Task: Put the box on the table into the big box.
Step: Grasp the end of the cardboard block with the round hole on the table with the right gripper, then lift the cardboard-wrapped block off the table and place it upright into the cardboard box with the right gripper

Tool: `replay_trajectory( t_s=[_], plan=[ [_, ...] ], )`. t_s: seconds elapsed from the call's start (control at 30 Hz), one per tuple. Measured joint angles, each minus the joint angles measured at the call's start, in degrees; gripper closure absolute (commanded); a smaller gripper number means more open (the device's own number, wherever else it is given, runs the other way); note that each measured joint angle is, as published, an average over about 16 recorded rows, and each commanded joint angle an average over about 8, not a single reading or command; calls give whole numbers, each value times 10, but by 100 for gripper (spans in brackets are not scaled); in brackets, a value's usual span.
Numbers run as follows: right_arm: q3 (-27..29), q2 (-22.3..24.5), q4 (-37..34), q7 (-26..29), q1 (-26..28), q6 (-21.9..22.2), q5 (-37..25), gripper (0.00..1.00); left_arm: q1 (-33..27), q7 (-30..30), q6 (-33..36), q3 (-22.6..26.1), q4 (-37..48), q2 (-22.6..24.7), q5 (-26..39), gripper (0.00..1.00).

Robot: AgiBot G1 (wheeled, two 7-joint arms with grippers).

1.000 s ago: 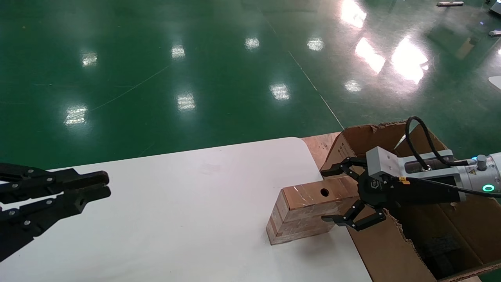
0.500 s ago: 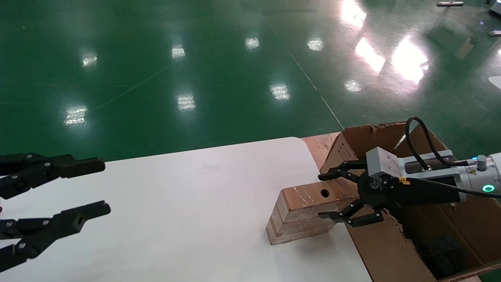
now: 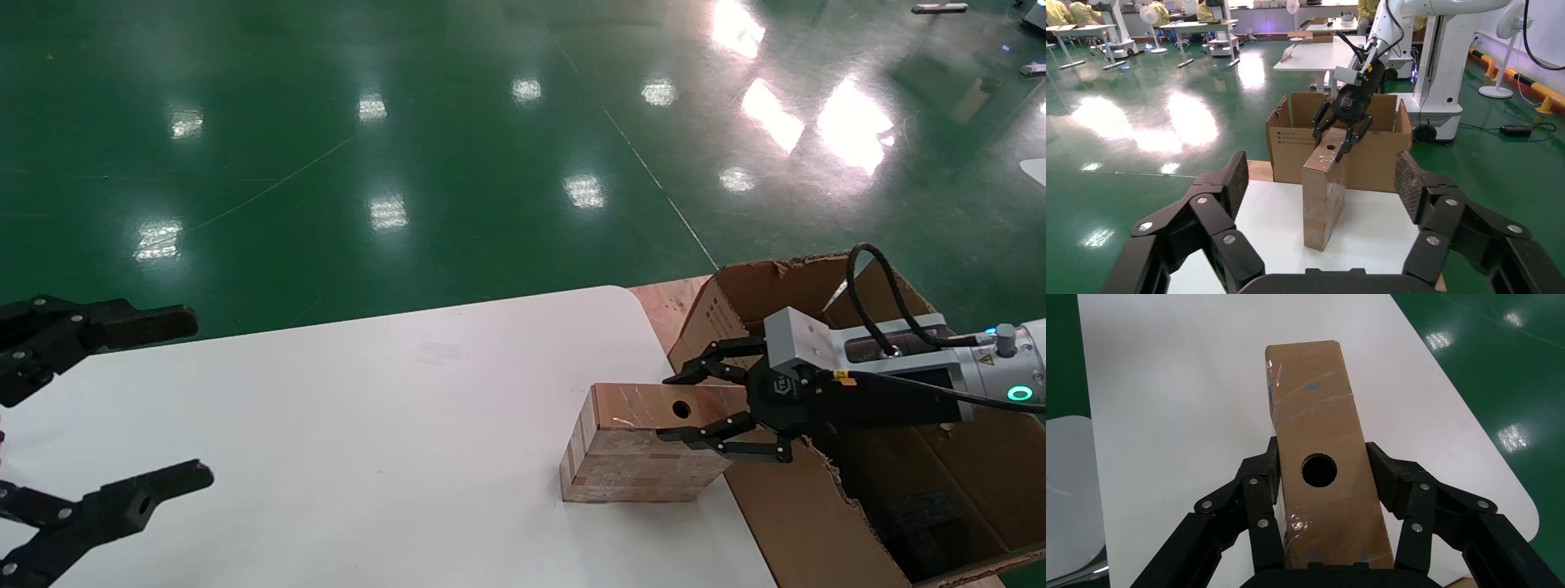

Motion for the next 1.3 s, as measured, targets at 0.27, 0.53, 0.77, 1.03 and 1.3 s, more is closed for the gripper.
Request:
replay_trajectory(
  t_s=[0.27, 0.53, 0.77, 1.03, 1.3],
  plan=[
    [8, 33, 88, 83, 42, 9, 22, 100, 0, 0, 0, 0, 0, 0, 0, 0],
    [41, 94, 171, 221, 142, 35, 35, 100, 0, 0, 0, 0, 0, 0, 0, 0],
    [74, 160, 177, 321, 239, 60, -19, 100, 0, 0, 0, 0, 0, 0, 0, 0],
    [88, 236, 158, 395, 303, 71, -127, 100, 0, 0, 0, 0, 0, 0, 0, 0],
    [62, 281, 157, 436, 292, 101, -164, 100, 0, 0, 0, 0, 0, 0, 0, 0]
  ],
)
